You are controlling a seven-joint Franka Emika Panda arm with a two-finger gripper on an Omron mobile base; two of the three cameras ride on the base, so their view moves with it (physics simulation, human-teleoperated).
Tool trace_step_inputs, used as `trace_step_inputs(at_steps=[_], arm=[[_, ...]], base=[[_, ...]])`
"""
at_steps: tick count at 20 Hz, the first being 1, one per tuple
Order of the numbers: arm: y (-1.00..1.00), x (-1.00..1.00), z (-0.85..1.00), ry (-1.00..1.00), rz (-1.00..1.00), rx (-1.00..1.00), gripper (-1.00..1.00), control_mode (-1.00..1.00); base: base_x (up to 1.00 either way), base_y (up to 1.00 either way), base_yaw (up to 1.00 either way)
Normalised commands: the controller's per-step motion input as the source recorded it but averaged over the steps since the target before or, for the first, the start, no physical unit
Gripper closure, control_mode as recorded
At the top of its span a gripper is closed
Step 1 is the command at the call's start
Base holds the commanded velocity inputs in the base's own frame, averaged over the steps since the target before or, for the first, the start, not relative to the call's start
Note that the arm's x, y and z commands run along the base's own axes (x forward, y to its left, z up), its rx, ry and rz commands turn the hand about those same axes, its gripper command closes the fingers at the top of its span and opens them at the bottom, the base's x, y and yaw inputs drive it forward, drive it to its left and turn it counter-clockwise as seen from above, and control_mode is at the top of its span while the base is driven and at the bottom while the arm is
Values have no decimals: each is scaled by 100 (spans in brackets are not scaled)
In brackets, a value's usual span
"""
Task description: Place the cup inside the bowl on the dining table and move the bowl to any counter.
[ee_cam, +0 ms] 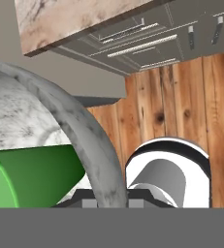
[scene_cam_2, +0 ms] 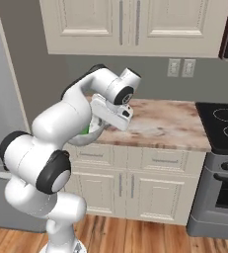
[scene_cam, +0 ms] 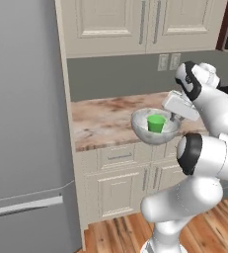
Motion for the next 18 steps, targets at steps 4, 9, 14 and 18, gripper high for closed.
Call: trace_step_inputs(at_steps=[4, 9, 14, 18], arm=[[0, 0, 0, 0, 0, 0, 100, 100], [0, 0, 0, 0, 0, 0, 100, 100], [0, 0, 0, 0, 0, 0, 100, 100], [0, 0, 0, 0, 0, 0, 100, 100]], base=[[22, -12, 1], [34, -7, 1], [52, -6, 0], [47, -5, 0]])
